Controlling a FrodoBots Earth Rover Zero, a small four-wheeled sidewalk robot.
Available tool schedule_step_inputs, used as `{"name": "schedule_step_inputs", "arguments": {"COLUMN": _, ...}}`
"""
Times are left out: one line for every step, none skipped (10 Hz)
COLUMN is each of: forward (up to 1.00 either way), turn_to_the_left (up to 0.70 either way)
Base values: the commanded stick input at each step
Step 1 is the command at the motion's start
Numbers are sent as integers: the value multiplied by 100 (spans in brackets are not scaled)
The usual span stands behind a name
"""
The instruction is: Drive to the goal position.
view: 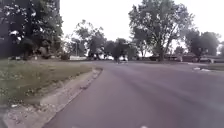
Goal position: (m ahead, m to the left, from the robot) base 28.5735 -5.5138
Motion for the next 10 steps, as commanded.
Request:
{"name": "schedule_step_inputs", "arguments": {"forward": 100, "turn_to_the_left": -10}}
{"name": "schedule_step_inputs", "arguments": {"forward": 100, "turn_to_the_left": -35}}
{"name": "schedule_step_inputs", "arguments": {"forward": 100, "turn_to_the_left": -38}}
{"name": "schedule_step_inputs", "arguments": {"forward": 100, "turn_to_the_left": -17}}
{"name": "schedule_step_inputs", "arguments": {"forward": 100, "turn_to_the_left": 0}}
{"name": "schedule_step_inputs", "arguments": {"forward": 100, "turn_to_the_left": 0}}
{"name": "schedule_step_inputs", "arguments": {"forward": 100, "turn_to_the_left": 0}}
{"name": "schedule_step_inputs", "arguments": {"forward": 100, "turn_to_the_left": 0}}
{"name": "schedule_step_inputs", "arguments": {"forward": 100, "turn_to_the_left": 0}}
{"name": "schedule_step_inputs", "arguments": {"forward": 100, "turn_to_the_left": 0}}
